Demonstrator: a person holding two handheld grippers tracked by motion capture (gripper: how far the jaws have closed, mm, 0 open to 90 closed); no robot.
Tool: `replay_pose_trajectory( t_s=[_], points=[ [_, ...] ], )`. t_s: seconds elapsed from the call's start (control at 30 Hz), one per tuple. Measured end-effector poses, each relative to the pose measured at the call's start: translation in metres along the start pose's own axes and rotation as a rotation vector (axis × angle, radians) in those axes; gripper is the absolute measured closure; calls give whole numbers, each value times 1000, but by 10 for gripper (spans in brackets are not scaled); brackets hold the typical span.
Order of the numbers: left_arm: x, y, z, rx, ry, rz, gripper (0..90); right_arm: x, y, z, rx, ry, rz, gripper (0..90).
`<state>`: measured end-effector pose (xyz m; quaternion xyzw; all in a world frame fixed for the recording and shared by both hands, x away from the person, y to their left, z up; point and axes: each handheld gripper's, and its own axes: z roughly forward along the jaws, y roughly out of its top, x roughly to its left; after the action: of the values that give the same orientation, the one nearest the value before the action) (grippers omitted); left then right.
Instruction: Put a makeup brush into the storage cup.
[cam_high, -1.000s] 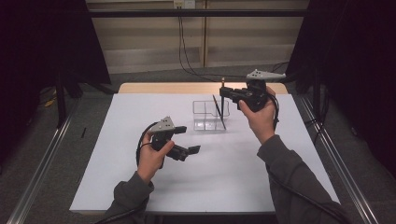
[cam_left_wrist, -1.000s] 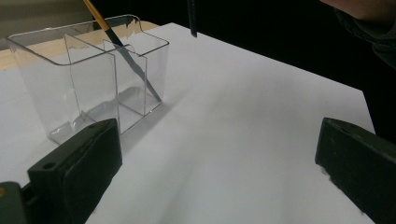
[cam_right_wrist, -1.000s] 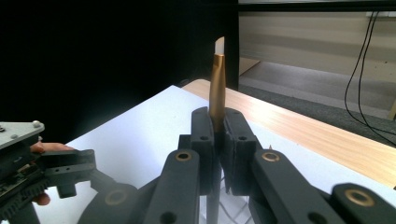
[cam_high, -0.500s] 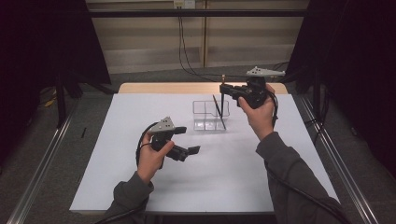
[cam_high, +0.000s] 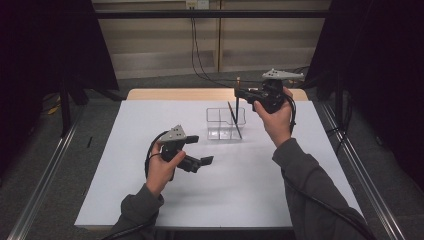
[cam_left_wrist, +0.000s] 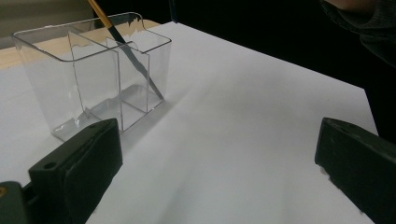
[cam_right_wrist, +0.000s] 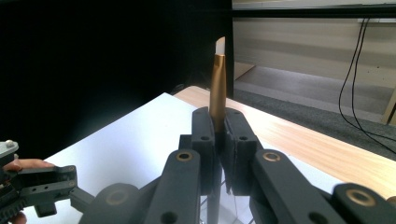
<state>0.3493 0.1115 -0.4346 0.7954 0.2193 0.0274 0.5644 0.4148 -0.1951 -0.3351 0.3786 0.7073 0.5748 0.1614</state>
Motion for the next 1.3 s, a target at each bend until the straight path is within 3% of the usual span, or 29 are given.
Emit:
replay_pose_trajectory(
  t_s=[1.3],
  points=[
    [-1,-1,1,12,11,12,8,-15,-3,10,-2,-57,14,846]
  ],
)
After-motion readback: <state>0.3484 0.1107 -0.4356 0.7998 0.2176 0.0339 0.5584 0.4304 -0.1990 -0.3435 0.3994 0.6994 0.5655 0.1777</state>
